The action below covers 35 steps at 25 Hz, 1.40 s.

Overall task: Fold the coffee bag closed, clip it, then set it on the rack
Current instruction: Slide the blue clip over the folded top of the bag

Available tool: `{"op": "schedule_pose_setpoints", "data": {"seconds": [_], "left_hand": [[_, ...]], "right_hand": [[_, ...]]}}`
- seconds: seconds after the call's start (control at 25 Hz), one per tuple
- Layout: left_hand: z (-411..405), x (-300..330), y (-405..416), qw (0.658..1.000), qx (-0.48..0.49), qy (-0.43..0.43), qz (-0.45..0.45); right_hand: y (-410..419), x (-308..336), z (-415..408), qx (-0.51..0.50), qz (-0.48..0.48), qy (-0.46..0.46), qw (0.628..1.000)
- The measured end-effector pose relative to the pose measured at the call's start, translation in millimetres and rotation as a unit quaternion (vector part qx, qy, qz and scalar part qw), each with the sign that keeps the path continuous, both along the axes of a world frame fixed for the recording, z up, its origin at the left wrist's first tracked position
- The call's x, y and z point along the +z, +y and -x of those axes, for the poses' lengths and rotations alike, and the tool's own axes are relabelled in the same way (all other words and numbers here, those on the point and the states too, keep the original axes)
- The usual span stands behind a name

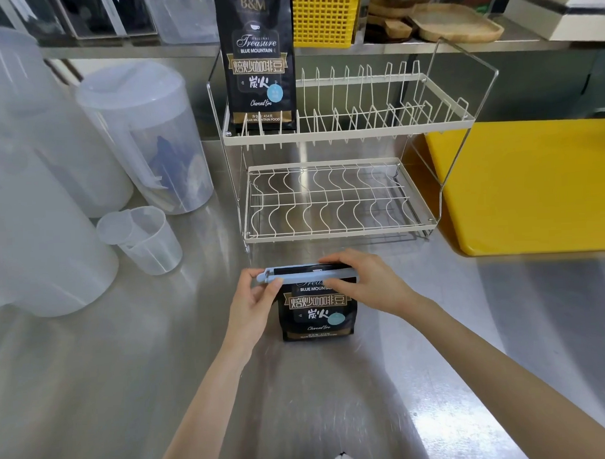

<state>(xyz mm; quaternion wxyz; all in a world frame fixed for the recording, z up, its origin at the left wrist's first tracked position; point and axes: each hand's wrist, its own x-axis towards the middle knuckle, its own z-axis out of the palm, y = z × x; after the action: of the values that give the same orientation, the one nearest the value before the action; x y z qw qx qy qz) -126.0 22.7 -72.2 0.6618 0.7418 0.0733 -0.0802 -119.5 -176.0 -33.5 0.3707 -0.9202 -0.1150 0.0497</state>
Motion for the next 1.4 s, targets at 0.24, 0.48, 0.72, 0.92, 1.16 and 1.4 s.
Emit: {"op": "schedule_pose_setpoints", "data": {"seconds": [0.24, 0.48, 0.72, 0.92, 1.16, 1.4], "left_hand": [[2, -2, 0, 0.997, -0.002, -0.06, -0.044], [1, 7, 7, 0.982, -0.049, -0.09, -0.16], [-14, 21, 17, 0.926, -0.169, -0.135, -0.308], [-20, 23, 25, 0.882, -0.221, -0.175, -0.376], [-17, 20, 21, 0.826, -0.185, -0.242, -0.473], [-12, 17, 16, 0.833, -0.141, -0.235, -0.48]], "right_hand": [[29, 11, -11, 0.07, 0.131, -0.019, 0.989], [41, 2, -10, 0.053, 0.111, -0.024, 0.992], [44, -6, -5, 0.043, 0.146, -0.061, 0.987], [45, -7, -4, 0.042, 0.148, -0.074, 0.985], [45, -10, -2, 0.033, 0.132, -0.085, 0.987], [46, -11, -2, 0.013, 0.114, -0.101, 0.988]]}}
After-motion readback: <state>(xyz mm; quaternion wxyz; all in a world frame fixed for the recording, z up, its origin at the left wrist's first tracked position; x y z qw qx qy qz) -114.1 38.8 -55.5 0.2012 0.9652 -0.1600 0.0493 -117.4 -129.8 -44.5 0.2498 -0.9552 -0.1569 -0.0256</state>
